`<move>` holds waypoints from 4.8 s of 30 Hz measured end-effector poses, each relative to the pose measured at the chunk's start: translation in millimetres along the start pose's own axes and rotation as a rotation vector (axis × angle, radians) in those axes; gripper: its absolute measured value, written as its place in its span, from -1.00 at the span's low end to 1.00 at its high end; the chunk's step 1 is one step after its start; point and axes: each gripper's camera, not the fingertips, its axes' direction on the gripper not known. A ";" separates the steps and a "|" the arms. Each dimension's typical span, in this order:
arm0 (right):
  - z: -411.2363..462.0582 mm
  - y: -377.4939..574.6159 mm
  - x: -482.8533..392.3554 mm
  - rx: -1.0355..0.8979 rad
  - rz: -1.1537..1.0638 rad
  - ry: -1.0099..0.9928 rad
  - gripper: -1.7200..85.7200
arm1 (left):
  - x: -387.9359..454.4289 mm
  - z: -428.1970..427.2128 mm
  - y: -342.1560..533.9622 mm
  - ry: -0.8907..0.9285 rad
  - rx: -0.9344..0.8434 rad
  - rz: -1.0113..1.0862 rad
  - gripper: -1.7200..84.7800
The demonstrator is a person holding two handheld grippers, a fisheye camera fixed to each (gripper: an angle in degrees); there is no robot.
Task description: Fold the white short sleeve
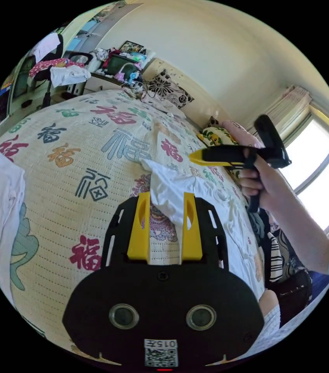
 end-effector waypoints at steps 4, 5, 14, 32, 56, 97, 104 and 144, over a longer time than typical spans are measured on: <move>61.3 -69.0 -20.4 -0.229 -0.032 0.162 -0.75 | 0.4 5.6 -2.9 0.034 -0.091 0.073 -0.74; 69.4 -75.0 -21.9 -0.262 -0.034 0.189 -0.76 | -1.5 6.8 -3.1 0.033 -0.104 0.064 -0.74; 77.0 -107.0 -18.0 -0.256 -0.019 0.397 -0.97 | -22.7 -29.9 6.5 0.081 -0.086 -0.010 -0.97; -87.4 125.9 176.3 0.144 0.481 -0.051 -0.92 | 154.2 -9.0 39.2 0.116 -0.254 0.499 -0.94; -111.2 38.1 258.6 0.045 0.406 -0.240 -0.90 | 92.3 65.6 -20.8 0.066 -0.284 0.113 -0.95; -310.6 214.5 254.4 0.221 0.484 0.220 -0.97 | 333.6 233.0 -196.0 -0.032 -0.268 0.559 -0.96; -318.7 315.6 165.5 0.242 0.350 0.046 -0.97 | 337.8 142.2 -111.2 0.176 -0.317 0.662 -0.96; -121.0 625.9 -191.2 -0.169 0.411 0.340 -0.85 | 416.7 -43.4 287.5 -0.161 -0.653 0.565 -0.96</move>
